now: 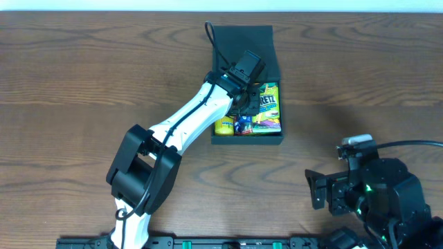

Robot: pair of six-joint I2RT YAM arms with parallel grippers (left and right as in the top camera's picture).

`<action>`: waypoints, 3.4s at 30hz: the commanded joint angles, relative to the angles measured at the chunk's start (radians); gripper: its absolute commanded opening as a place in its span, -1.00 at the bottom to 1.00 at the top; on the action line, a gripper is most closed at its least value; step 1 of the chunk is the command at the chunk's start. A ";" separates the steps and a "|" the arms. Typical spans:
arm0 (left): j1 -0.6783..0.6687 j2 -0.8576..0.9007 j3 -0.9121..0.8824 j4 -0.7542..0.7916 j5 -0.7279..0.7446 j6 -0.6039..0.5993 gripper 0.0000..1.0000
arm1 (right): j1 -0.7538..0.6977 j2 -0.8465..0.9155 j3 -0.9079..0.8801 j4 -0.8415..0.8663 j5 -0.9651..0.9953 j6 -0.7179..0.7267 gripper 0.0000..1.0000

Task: Pack container
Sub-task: 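Carry the Eclipse tin into the box and release it, then raise both grippers to the box lid's top edge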

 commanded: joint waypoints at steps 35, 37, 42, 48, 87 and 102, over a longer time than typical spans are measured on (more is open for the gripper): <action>0.463 -0.193 0.042 0.172 -0.302 0.177 0.80 | -0.009 -0.002 0.007 -0.002 0.007 -0.008 0.99; 0.469 -0.179 0.042 0.184 -0.302 0.177 0.86 | -0.009 -0.002 0.007 -0.002 0.007 -0.008 0.99; 0.467 -0.130 0.042 0.192 -0.301 0.177 0.87 | -0.009 -0.002 0.007 -0.002 0.007 -0.008 0.98; 0.467 -0.066 0.042 0.227 -0.213 0.204 0.88 | -0.009 -0.002 0.007 -0.002 0.007 -0.008 0.98; 0.441 0.208 0.258 0.345 0.327 0.040 -0.88 | -0.510 0.919 -0.005 0.980 -0.316 0.040 -0.97; 0.454 0.246 0.258 0.297 0.365 0.048 -0.89 | -0.556 1.312 0.109 1.171 -0.573 0.108 -0.97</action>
